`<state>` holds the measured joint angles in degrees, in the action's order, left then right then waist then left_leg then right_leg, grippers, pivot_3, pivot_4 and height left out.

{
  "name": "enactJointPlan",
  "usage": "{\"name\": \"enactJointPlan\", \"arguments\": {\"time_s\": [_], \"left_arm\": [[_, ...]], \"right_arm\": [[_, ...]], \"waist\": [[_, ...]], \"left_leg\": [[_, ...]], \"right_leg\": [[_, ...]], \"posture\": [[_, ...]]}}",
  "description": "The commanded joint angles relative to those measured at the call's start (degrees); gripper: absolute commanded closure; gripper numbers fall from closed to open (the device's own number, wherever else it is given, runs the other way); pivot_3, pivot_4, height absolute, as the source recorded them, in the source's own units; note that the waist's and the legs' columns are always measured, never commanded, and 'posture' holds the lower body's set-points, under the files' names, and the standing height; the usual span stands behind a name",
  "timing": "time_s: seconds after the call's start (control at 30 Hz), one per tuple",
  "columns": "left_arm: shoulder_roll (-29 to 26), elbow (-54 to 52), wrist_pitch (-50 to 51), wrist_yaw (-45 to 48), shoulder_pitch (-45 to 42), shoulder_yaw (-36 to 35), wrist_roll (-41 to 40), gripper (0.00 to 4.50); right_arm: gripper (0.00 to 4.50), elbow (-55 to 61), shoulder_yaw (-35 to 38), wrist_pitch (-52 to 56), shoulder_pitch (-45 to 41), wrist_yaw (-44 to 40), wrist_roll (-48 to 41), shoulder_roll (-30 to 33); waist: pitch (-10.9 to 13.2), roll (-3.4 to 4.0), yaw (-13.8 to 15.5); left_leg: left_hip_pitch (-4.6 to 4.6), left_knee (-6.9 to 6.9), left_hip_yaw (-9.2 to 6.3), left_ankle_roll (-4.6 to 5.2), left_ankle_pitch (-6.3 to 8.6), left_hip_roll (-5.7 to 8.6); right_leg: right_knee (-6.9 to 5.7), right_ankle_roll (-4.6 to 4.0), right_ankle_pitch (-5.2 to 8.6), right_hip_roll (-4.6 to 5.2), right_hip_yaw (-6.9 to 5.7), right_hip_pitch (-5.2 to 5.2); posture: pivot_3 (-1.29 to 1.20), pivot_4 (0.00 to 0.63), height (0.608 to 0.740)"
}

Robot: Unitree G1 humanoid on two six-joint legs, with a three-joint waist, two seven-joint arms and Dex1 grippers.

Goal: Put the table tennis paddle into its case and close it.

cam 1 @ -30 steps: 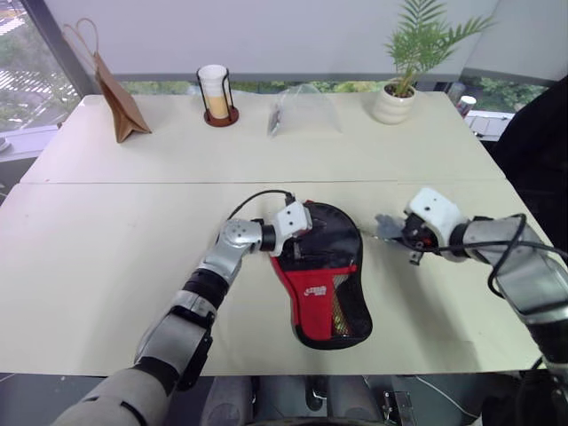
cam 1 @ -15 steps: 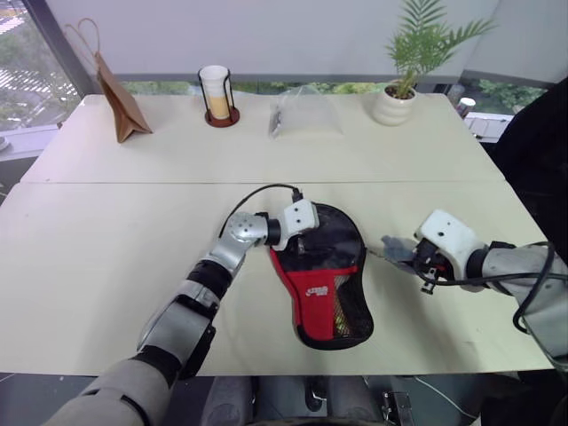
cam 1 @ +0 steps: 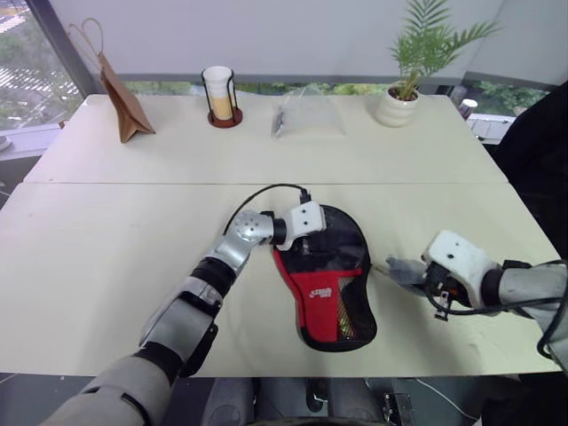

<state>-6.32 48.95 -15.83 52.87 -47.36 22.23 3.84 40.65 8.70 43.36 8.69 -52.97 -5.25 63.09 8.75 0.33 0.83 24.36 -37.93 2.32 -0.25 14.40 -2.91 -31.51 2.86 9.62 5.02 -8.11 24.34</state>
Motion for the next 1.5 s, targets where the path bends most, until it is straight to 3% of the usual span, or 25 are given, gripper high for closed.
{"name": "enactJointPlan", "arguments": {"time_s": [0.03, 0.83, 1.03, 1.07, 1.1, 1.13, 1.17, 1.2, 1.33, 1.5], "left_arm": [[-2.98, 7.08, 2.97, -1.16, 3.39, 3.21, 6.40, 0.65], [-3.41, 5.99, 3.63, -1.08, 4.20, 3.29, 5.99, 0.65], [-3.62, 5.26, 3.68, -1.00, 4.85, 3.46, 6.00, 0.65], [-3.63, 5.24, 3.67, -1.02, 4.87, 3.48, 6.02, 0.65], [-3.60, 5.31, 3.66, -1.07, 4.83, 3.50, 6.05, 0.65], [-3.59, 5.31, 3.66, -1.09, 4.83, 3.51, 6.07, 0.65], [-3.58, 5.35, 3.68, -1.17, 4.78, 3.55, 6.06, 0.65], [-3.54, 5.38, 3.70, -1.23, 4.74, 3.55, 6.08, 0.65], [-3.37, 5.33, 3.80, -1.29, 4.77, 3.52, 6.13, 0.65], [-3.25, 5.08, 3.88, -1.10, 5.00, 3.56, 6.13, 0.65]], "right_arm": [[4.29, 1.31, 2.78, -1.13, 2.61, -2.40, -0.49, 2.09], [4.29, 0.18, 4.55, -20.87, 12.80, -8.97, 2.38, 5.28], [4.29, 0.69, 4.47, -22.56, 14.42, -10.34, 3.99, 5.22], [4.29, 0.88, 4.84, -22.69, 14.83, -10.82, 3.97, 5.21], [4.29, 1.04, 5.34, -22.91, 15.27, -11.32, 3.99, 5.26], [4.29, 1.19, 5.75, -23.08, 15.63, -11.67, 4.02, 5.27], [4.29, 1.30, 6.22, -23.20, 15.99, -12.06, 4.06, 5.28], [4.29, 1.34, 6.68, -23.39, 16.33, -12.59, 4.10, 5.35], [4.29, 1.85, 8.49, -23.67, 17.61, -14.68, 3.62, 5.33], [4.29, 3.52, 9.71, -22.69, 18.47, -16.43, 2.71, 4.93]], "waist": [[0.00, -0.01, 0.06], [-0.10, -0.27, -0.15], [-0.54, 0.35, -0.39], [-0.64, 0.26, -0.21], [-0.75, -0.82, -0.35], [-0.64, -2.12, 0.07], [-0.39, -3.04, 0.21], [-0.61, -2.54, 0.95], [-0.65, -1.52, 1.14], [-0.73, -1.51, 0.53]], "left_leg": [[0.00, 0.00, 0.00, 0.00, 0.00, 0.04], [-0.18, -0.03, 0.24, -0.04, 0.21, 0.12], [0.04, 0.02, -0.01, -0.01, 0.23, -0.39], [0.08, 0.14, 0.02, -0.01, 0.23, -0.42], [-0.15, 0.59, 0.26, -0.01, 0.23, -0.47], [-0.45, 0.84, 1.48, 0.01, 0.21, -0.59], [-1.71, 0.88, 3.27, 0.03, 0.20, -0.76], [-2.18, 0.69, 3.69, -0.02, 0.18, -0.60], [-3.05, 1.22, 1.51, -0.26, 0.06, 0.10], [-2.82, 1.53, 0.96, -0.30, 0.09, 0.16]], "right_leg": [[0.00, 0.00, 0.00, 0.02, 0.00, 0.00], [-0.05, 0.01, 0.00, 0.04, -0.06, -0.05], [0.49, 0.14, -0.09, -0.20, 0.07, -0.36], [0.35, 0.13, -0.09, -0.20, 0.22, -0.49], [-0.82, 0.11, -0.03, -0.25, 0.80, -0.56], [-5.47, 0.29, 2.97, 0.25, 3.27, -0.75], [-7.91, 1.29, 6.56, 0.98, 5.40, -1.34], [-7.75, 2.26, 8.19, 0.97, 6.02, -1.66], [-6.25, 1.71, 7.87, -0.05, 5.60, -3.12], [-4.71, 2.07, 7.45, -0.01, 5.33, -3.62]], "posture": [[0.00, 0.150, 0.735], [0.00, 0.150, 0.735], [0.00, 0.150, 0.735], [0.00, 0.150, 0.735], [0.00, 0.150, 0.735], [0.00, 0.150, 0.735], [0.00, 0.150, 0.735], [0.00, 0.150, 0.735], [0.00, 0.150, 0.735], [0.00, 0.150, 0.735]]}}
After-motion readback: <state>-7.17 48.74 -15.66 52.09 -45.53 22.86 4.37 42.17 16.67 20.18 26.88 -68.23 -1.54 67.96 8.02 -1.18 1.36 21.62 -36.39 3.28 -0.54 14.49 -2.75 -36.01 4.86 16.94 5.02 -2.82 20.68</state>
